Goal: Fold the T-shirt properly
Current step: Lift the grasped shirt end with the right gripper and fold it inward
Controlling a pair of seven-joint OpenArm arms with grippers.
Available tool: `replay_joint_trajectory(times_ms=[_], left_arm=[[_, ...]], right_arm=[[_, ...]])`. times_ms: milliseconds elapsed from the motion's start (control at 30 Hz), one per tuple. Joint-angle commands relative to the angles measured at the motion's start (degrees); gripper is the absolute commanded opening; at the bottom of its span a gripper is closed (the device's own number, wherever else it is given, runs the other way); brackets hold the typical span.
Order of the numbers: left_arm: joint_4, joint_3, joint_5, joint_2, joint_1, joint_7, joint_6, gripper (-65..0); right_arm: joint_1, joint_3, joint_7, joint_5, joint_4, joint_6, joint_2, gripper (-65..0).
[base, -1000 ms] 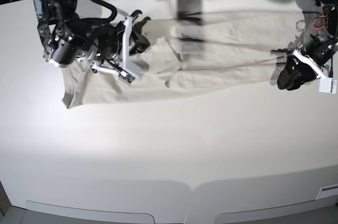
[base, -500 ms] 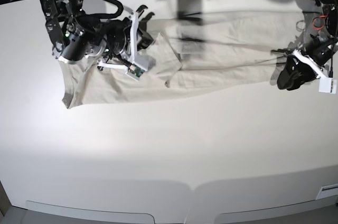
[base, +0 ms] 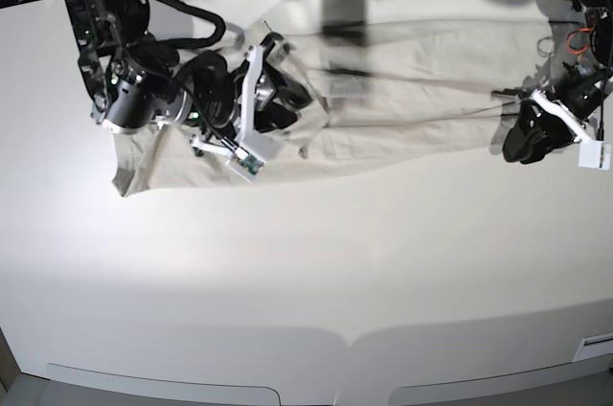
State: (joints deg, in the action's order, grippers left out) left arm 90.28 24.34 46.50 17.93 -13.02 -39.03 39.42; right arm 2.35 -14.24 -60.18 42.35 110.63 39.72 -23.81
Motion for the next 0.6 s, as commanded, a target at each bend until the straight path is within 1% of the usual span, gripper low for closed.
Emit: replay_joint_trajectory(times_ms=[0,133,267,333,433,567], left_arm=[[0.96,0.37,1.29,0.83,0.48,1.31,0.58,-45.4],[0.96,0.37,1.31,0.83,0.48,1.33,0.58,-45.4],[0.96,0.37,1.27,0.83,0.48,1.31,0.58,-45.4],[0.96,0.37,1.29,0.83,0.48,1.31,0.58,-45.4],[0.96,0.37,1.25,0.83,0.46,1.31,0.58,-45.4],[0.94,0.37,0.94,0.83,0.48,1.33,0.58,-45.4]], right_arm=[[-0.98,0.35,1.07,0.48,1.01,0.28,-0.44,-46.1],[-1.2,0.35,0.61,-2.71,0.98,0.28,0.11,-46.1],[-1.2,0.35,-3.58,-3.39,0.98,0.28,0.28,-46.1],[-1.22,0.44,-4.68,-3.39,0.98,0.28,0.24,-46.1],[-1.25,1.75,-4.72,-3.39,1.01,0.28,-0.55,-46.1],[-1.42,5.62,-4.72,-2.93,1.03,0.28,-3.82,-46.1]])
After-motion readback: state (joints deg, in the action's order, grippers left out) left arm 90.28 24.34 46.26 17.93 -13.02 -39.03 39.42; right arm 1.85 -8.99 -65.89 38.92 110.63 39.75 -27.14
